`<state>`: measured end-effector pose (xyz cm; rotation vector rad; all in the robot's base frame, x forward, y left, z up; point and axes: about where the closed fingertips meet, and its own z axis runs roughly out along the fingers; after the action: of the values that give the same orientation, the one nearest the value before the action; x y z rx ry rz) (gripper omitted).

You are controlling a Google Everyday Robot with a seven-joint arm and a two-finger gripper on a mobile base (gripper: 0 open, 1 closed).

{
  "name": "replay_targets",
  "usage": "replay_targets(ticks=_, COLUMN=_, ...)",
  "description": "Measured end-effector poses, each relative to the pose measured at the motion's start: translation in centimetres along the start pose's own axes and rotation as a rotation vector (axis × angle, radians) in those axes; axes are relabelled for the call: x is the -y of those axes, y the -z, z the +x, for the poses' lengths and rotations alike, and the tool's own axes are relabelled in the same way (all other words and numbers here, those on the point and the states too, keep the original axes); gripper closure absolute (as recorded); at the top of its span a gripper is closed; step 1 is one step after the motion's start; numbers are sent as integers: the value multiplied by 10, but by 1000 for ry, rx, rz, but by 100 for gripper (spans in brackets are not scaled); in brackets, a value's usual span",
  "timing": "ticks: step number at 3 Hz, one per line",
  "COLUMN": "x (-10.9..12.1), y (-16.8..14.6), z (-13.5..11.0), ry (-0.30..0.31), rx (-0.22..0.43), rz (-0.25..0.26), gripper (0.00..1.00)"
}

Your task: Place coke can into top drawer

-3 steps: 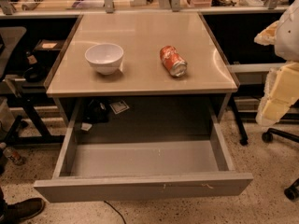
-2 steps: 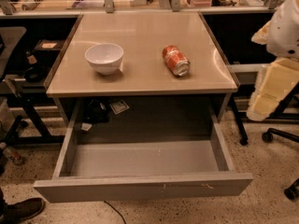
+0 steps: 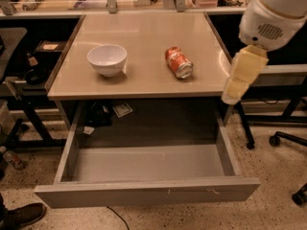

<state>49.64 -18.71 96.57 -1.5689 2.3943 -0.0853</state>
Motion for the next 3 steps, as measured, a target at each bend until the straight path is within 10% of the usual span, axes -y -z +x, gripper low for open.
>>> replay_targets(ticks=3, x=86, y=-76, z=-62, ry=-104, rx=-70, rz=-2, gripper=0)
